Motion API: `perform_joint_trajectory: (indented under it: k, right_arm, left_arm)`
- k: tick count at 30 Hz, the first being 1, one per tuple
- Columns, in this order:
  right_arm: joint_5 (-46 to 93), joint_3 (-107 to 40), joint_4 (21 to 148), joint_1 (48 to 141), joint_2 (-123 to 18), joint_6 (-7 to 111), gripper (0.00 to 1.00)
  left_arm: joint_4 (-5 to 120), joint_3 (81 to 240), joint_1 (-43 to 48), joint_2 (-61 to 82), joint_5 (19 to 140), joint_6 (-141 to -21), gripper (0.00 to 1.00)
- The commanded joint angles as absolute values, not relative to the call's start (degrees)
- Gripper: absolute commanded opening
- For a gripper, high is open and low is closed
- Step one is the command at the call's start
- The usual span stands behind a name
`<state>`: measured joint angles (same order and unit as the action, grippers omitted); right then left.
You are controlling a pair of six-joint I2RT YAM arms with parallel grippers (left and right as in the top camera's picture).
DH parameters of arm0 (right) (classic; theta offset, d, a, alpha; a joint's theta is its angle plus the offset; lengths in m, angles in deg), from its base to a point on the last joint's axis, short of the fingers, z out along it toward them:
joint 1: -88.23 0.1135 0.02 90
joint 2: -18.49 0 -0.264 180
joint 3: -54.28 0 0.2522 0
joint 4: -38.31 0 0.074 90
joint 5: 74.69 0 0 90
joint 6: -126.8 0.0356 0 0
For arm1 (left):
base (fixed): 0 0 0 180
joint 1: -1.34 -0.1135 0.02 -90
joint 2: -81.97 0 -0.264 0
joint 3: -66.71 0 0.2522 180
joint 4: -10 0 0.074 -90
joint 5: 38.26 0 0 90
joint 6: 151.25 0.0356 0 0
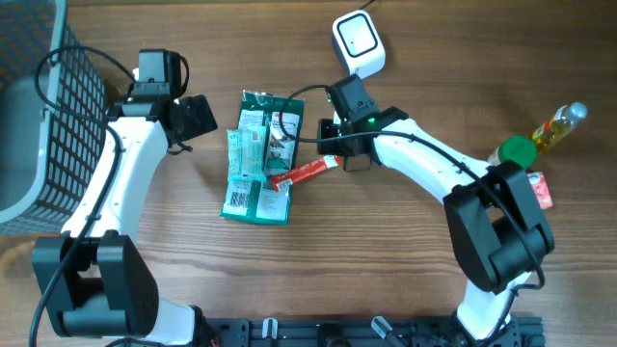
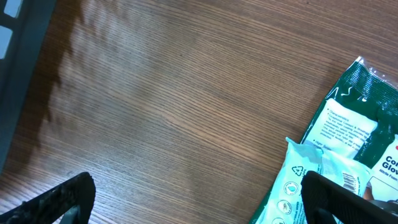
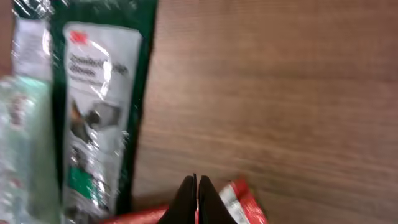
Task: Scan the item barcode
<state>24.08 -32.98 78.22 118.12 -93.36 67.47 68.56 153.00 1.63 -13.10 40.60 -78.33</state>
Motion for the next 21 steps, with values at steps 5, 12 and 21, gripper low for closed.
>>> perform_joint_trajectory:
  k: [5,12,21]
  right_arm:
    - [41.87,-33.28,81.26,117.14,-92.84,56.3,0.05]
    - [33.96,-30.27,82.85,117.29,-92.95,56.52,0.06]
    - [30.33,-26.53,76.95,117.29,-93.06,59.54,0.06]
  left_arm:
    - [68.53,152.74,1.48,-13.56,40.1,-78.42,1.0]
    - [68.53,152.74,1.48,-13.56,40.1,-78.4,1.0]
    - [68.53,152.74,1.48,-13.56,40.1,-78.4,1.0]
